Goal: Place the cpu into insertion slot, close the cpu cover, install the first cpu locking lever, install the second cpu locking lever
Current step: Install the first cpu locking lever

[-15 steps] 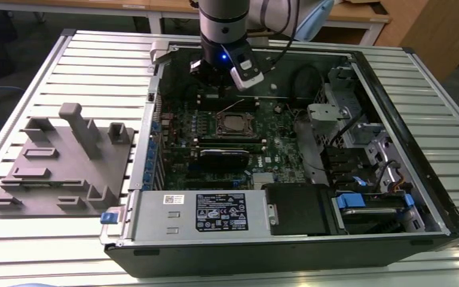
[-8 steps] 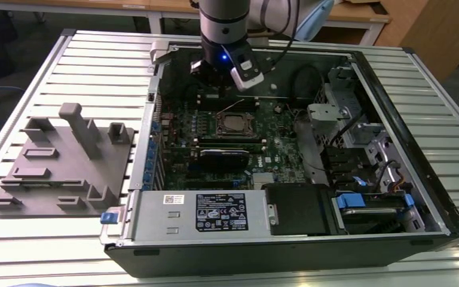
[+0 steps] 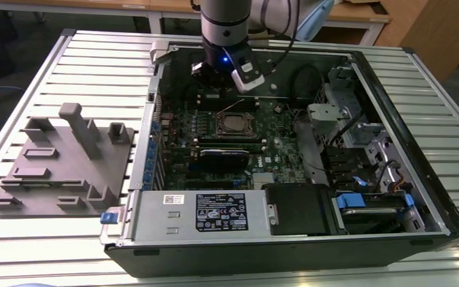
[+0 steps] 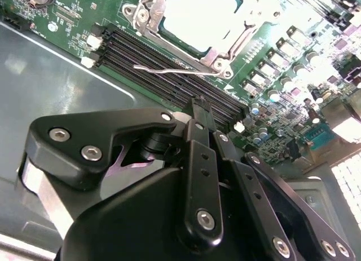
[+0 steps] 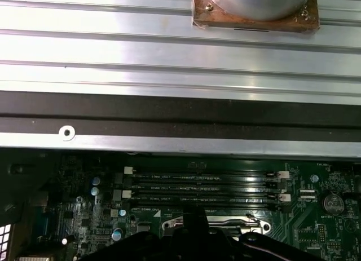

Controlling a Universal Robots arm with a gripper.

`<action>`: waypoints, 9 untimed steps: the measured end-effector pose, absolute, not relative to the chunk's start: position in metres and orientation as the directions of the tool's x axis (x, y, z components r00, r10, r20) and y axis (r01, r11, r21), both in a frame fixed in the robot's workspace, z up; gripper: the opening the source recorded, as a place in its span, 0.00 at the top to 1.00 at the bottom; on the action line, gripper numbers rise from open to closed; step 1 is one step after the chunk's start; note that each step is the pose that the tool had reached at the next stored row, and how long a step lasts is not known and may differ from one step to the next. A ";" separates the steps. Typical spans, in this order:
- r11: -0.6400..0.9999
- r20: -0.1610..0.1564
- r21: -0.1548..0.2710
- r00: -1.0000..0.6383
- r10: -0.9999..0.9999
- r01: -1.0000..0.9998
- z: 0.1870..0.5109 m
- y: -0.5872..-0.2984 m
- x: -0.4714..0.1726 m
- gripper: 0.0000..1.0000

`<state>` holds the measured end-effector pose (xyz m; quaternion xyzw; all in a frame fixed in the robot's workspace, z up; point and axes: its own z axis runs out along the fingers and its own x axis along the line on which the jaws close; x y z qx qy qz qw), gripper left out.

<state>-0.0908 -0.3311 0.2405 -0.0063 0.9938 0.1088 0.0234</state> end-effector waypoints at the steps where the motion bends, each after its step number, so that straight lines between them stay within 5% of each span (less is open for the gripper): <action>1: 0.976 -0.048 0.216 -0.999 -0.007 -0.018 0.240 -0.331 -0.090 0.90; 9: 0.976 -0.048 0.216 -0.999 -0.007 -0.018 0.240 -0.331 -0.087 0.90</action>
